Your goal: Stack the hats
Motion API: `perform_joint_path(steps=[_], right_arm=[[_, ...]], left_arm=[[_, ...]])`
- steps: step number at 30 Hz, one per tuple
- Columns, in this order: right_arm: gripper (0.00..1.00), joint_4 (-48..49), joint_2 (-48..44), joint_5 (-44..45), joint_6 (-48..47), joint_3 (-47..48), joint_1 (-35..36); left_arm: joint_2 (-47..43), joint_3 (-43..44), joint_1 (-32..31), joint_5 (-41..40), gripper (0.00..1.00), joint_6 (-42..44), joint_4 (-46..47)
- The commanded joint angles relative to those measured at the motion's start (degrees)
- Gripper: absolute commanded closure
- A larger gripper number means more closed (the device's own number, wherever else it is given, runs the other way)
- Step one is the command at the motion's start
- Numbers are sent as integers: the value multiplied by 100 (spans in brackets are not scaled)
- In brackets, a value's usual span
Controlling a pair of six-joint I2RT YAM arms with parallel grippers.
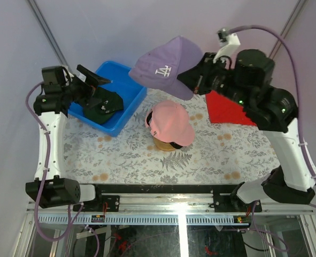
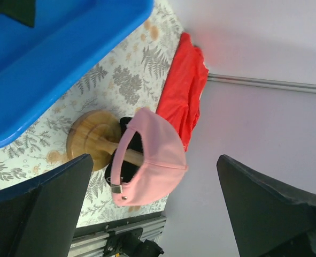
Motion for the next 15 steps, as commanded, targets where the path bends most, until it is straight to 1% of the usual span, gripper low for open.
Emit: perform_joint_path(steps=[1,3,5,6,7,8,9,10,13,15], right_arm=[[100,723,-236,-2103,1666,-613,-914],[100,1506,-427,-2927,2433,-1288,-1390],[100,2636,-607,-3771,3561,-2174,-1853],[100,3437,-696,-4203,4208,-2690,-2025],[100,4185,-762,-4400,4794,-3129,-2114],[100,4688,-793,-4489,5265,-3453,-2165],[100,5006,-791,-4515,5506,-3627,-2168],[100,5125,-766,-4552,5649,-3684,-2168],[100,5282,-670,-4568,5783,-3731,-2175],[100,5295,-589,-4578,5792,-3687,-2170]], left_arm=[[-350,-992,-24,300,0,-317,1328],[-342,-1175,-125,382,0,-216,1482],[-283,-1326,-215,619,0,-176,1678],[-268,-1458,-272,798,0,-255,1857],[-272,-1553,-314,970,0,-435,2097],[-314,-1612,-390,1039,0,-565,2341],[-366,-1646,-448,1070,0,-716,2524],[-428,-1678,-491,1150,0,-901,2743],[-612,-1687,-564,1343,0,-1489,3305],[-740,-1551,-571,1356,0,-1687,3362]])
